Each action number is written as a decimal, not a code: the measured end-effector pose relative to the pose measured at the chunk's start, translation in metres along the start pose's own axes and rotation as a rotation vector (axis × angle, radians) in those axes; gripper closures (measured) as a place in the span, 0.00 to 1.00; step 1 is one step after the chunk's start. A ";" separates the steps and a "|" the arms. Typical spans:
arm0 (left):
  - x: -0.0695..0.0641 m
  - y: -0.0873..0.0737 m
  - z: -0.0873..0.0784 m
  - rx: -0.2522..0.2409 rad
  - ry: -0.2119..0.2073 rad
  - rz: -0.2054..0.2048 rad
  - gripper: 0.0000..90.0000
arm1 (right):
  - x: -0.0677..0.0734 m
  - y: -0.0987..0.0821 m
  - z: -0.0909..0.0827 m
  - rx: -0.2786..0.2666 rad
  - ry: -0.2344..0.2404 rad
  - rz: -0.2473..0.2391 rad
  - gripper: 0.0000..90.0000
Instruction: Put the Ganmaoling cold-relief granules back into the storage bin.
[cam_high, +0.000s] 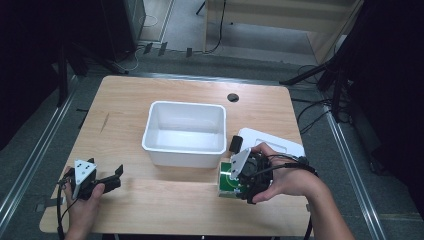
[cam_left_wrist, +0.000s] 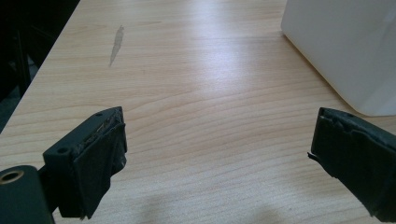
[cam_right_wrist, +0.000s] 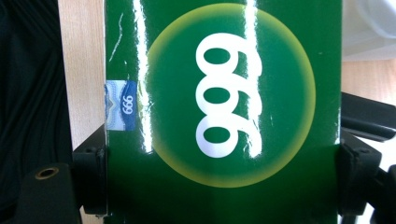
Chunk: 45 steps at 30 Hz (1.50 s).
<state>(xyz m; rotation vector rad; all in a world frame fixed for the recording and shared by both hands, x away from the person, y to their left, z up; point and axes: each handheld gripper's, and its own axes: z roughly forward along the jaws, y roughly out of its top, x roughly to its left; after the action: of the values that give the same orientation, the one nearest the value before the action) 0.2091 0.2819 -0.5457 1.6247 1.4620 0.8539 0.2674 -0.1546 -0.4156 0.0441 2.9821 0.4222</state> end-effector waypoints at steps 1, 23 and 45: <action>0.000 0.000 0.000 0.000 0.000 -0.001 0.05 | -0.001 0.001 -0.003 -0.003 0.000 -0.007 0.18; 0.000 0.000 0.000 -0.003 0.000 -0.001 0.05 | -0.032 -0.007 -0.041 -0.004 -0.029 0.015 0.18; 0.000 0.000 0.000 -0.004 -0.001 -0.003 0.05 | -0.069 0.000 -0.063 -0.015 -0.039 0.031 0.18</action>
<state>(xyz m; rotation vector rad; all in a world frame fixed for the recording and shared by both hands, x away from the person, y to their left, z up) 0.2093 0.2820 -0.5458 1.6194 1.4608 0.8542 0.3271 -0.1752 -0.3469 0.0954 2.9434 0.4420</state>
